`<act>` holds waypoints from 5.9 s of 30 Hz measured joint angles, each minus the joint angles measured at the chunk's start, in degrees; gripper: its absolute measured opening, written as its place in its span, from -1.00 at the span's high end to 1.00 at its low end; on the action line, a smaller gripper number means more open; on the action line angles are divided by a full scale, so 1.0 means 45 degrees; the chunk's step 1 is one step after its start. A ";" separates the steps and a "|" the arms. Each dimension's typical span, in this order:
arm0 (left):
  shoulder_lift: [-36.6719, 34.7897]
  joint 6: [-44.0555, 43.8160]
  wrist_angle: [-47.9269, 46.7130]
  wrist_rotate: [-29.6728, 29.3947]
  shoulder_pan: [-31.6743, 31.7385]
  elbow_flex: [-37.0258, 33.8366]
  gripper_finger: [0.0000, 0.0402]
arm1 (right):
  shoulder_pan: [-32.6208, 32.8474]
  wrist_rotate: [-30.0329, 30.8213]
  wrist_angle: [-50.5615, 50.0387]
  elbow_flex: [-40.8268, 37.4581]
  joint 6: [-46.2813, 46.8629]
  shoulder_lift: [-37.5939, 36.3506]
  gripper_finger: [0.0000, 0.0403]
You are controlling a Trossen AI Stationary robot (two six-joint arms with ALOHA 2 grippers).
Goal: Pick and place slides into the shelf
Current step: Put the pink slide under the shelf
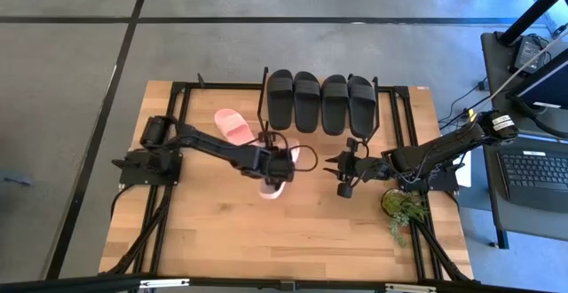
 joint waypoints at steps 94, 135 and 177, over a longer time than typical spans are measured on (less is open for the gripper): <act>-0.2242 -0.0075 0.9127 0.5709 0.1101 -0.6149 0.13 | -0.0078 0.0005 0.0332 0.0015 0.0582 0.0005 0.40; -0.2407 0.1666 0.7067 0.7723 0.3033 -0.6144 0.13 | -0.0170 0.0005 0.0291 0.0005 0.0563 0.0005 0.40; -0.6285 0.0239 0.2411 0.3709 0.2536 -0.6154 0.13 | -0.0386 0.0015 -0.0034 -0.0015 0.0253 0.0005 0.40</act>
